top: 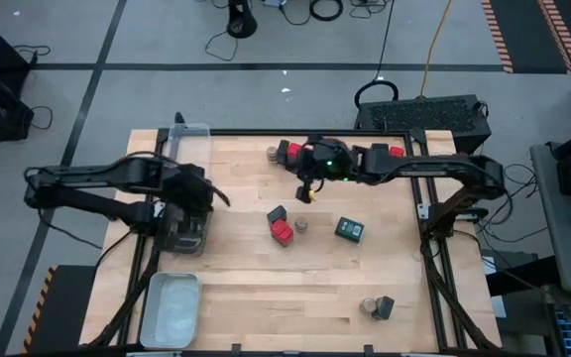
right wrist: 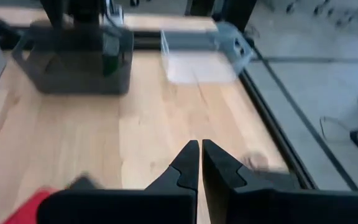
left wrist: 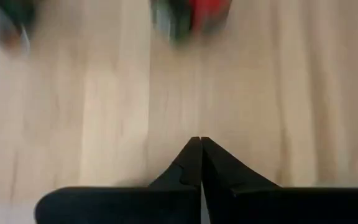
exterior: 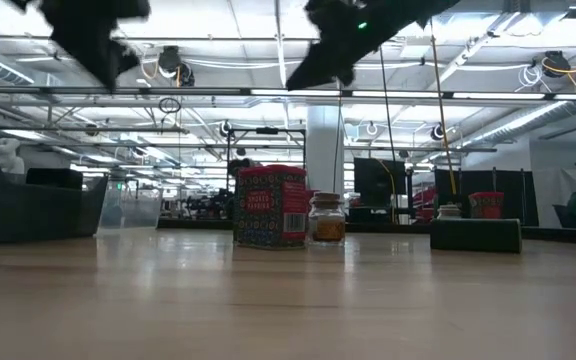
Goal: Sort spices by type
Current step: Put the black seasoning can into the black bin
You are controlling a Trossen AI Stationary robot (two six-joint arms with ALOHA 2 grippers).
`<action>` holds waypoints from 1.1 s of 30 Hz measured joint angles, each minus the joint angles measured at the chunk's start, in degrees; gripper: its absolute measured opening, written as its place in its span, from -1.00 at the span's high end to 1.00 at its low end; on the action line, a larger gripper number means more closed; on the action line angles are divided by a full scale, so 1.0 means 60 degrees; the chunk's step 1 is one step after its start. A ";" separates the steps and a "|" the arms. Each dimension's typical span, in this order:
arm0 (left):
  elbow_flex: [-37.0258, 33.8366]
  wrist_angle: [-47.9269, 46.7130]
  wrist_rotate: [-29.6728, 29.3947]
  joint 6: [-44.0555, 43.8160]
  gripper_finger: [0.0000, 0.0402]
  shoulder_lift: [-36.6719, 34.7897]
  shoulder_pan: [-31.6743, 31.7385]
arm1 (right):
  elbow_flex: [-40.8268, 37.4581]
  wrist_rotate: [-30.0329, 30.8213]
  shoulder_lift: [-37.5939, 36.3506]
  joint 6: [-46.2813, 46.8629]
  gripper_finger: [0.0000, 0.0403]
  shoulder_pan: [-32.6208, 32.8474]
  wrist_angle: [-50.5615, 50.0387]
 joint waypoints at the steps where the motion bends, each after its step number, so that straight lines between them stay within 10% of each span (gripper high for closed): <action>1: 0.0000 0.0433 -0.0004 -0.0092 0.98 -0.0247 -0.0097 | 0.0000 0.0011 -0.0227 0.0079 1.00 -0.0011 -0.0390; 13: 0.0000 0.2715 -0.0090 -0.0187 0.92 -0.1492 -0.0605 | 0.0007 0.1028 -0.1400 0.1071 0.76 -0.2377 -0.6096; 24: -0.0007 0.2633 -0.0127 0.0150 0.91 -0.1449 -0.0605 | 0.0830 0.0994 -0.0377 -0.2204 0.11 -0.5292 -0.7849; 33: -0.0011 0.2404 -0.0049 0.0577 0.90 -0.1449 -0.0605 | 0.1009 0.1013 0.0979 -0.4344 -0.01 -0.6304 -0.8741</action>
